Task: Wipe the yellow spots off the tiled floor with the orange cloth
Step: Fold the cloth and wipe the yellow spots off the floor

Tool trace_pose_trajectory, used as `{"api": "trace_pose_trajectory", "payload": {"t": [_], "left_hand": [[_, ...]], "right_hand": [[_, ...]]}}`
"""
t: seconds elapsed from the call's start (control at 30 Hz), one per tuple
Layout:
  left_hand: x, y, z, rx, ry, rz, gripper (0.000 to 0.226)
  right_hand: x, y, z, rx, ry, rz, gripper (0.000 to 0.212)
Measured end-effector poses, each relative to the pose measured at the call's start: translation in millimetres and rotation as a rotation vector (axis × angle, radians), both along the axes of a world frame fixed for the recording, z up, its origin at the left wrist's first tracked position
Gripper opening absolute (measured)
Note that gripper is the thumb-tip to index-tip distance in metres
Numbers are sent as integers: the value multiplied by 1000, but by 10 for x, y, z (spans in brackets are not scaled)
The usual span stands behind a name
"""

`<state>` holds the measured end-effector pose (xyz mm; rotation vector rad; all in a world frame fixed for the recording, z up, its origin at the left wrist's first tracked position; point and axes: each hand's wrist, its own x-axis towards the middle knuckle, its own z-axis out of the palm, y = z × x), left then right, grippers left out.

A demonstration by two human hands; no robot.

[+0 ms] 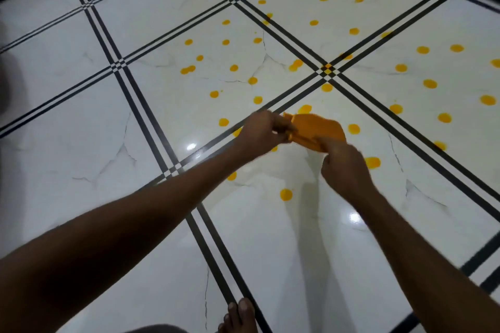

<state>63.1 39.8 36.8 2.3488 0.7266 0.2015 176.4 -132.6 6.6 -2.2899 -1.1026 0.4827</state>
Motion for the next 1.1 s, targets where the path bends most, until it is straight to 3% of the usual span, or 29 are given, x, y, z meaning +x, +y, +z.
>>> {"api": "trace_pose_trajectory", "payload": {"t": [0.07, 0.17, 0.23, 0.33, 0.47, 0.6, 0.7, 0.77, 0.8, 0.9, 1.0, 1.1], "left_hand": [[-271, -192, -396, -23, 145, -56, 23], [-625, -412, -891, 2, 430, -236, 30], [-712, -326, -1001, 46, 458, -215, 31], [-696, 12, -991, 106, 341, -74, 27], [-714, 415, -1053, 94, 346, 75, 32], [-900, 541, -1244, 156, 275, 214, 36], [-1060, 581, -1320, 296, 292, 212, 35], [-1170, 664, -1325, 332, 316, 259, 36], [-1236, 720, -1337, 336, 338, 287, 38], [-1492, 861, -1370, 313, 424, 332, 51], [-1640, 870, -1437, 210, 502, 288, 74], [-1727, 881, -1520, 186, 481, 263, 82]], "right_hand": [[-316, -217, -346, -170, 19, 70, 55], [-683, -469, -948, -487, -128, 282, 72], [-740, -423, -1088, -458, -199, 241, 65], [-624, -46, -1053, -285, -260, 115, 64], [-502, 149, -1311, -312, -299, 197, 71], [-1072, -216, -1403, -340, -252, -64, 81], [-1354, -60, -1459, -241, -279, 193, 86], [-930, 299, -1539, -176, -330, 384, 83], [-643, 453, -1543, -193, -370, 381, 81], [-129, 545, -1544, -264, -404, 46, 78], [-756, 260, -1460, -302, -340, -159, 84], [-1418, 210, -1475, -258, -339, 64, 88]]}}
